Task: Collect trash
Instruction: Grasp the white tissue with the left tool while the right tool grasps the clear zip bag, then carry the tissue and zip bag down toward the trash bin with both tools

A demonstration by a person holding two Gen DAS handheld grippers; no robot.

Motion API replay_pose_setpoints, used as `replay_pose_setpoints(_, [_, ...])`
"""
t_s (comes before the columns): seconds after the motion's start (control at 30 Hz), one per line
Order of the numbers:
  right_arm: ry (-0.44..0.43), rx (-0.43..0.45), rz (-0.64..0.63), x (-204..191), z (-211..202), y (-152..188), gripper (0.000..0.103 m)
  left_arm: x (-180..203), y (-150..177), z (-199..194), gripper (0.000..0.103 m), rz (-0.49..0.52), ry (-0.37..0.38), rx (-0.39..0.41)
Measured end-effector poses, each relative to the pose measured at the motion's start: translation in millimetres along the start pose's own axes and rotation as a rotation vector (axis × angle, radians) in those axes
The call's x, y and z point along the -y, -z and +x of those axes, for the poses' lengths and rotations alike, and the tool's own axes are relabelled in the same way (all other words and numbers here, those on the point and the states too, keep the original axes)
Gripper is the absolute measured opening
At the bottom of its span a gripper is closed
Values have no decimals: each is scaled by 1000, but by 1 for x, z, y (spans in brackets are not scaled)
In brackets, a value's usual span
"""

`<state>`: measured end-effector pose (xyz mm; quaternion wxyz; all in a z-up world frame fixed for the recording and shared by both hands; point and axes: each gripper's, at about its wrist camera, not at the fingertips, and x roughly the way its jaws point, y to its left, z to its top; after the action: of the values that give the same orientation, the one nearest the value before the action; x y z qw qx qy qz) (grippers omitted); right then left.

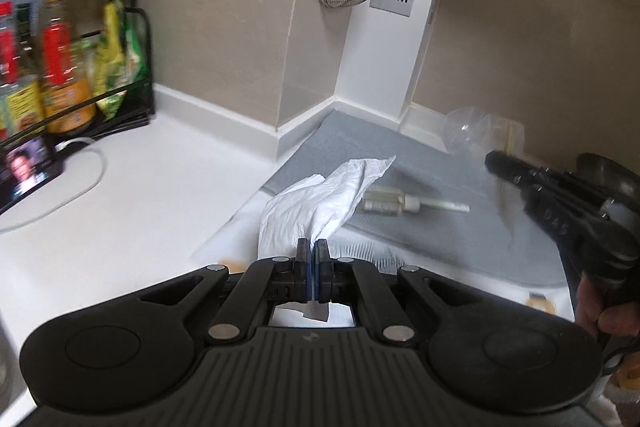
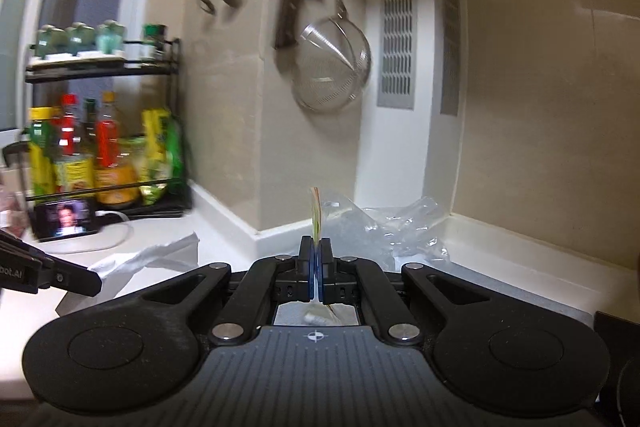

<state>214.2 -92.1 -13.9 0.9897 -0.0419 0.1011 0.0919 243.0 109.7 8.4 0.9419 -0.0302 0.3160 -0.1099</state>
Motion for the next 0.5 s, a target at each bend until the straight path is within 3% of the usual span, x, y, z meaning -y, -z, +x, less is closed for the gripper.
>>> replay_pose_setpoints(0.5, [-123,37,-35,-34,-132,20,2,15,106,-111,1,16,-102,19])
